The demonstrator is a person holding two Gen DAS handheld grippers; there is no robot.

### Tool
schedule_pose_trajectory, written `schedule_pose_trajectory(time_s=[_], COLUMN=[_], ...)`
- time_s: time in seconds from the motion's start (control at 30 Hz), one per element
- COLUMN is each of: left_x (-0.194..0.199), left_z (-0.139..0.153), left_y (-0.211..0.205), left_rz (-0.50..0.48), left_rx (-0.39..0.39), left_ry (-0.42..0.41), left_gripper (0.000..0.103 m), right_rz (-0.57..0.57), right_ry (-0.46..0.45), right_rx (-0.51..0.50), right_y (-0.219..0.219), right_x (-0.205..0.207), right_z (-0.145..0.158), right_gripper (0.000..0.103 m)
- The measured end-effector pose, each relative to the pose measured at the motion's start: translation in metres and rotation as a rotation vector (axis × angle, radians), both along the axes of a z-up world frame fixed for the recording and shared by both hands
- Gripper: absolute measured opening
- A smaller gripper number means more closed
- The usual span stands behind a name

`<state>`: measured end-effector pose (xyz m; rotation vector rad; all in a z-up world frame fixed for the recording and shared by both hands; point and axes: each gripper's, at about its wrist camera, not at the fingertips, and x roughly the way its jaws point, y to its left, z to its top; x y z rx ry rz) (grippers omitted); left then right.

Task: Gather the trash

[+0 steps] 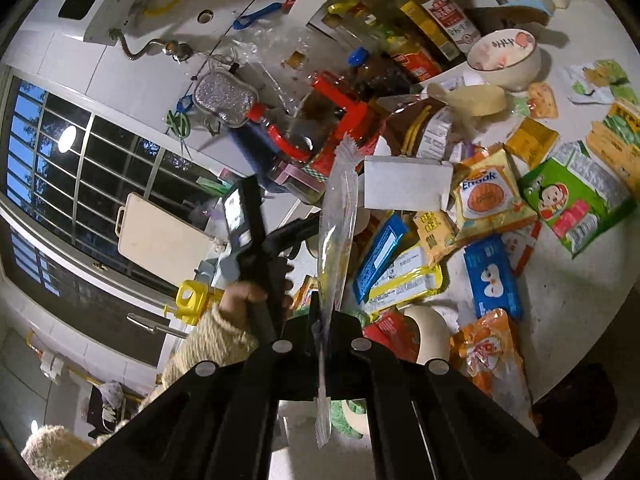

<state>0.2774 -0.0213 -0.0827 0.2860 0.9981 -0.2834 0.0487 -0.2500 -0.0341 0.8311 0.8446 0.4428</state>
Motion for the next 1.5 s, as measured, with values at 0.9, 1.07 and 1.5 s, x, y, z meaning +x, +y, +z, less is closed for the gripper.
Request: schedule_pose_trajectory(time_s=[0.9,1.07,1.5], left_x=[-0.188,-0.282,-0.415], left_z=[0.133,0.13,-0.047], left_y=[0.067,0.067,-0.026], left_rz=[-0.186,-0.248,-0.331], left_rx=[-0.373,-0.446,-0.261], left_ry=[-0.215,-0.126,0.305], left_gripper=[0.004,0.004,0.004], right_rz=[0.083,0.19,0.311], right_ry=[-0.13,-0.112,0.263], right_rx=[-0.053,-0.119,-0.197], right_y=[-0.013,-0.016,-0.055], right_x=[-0.024,-0.066,-0.164], right_z=[0.048,0.054,-0.067], right_gripper=[0.001,0.001,0.002])
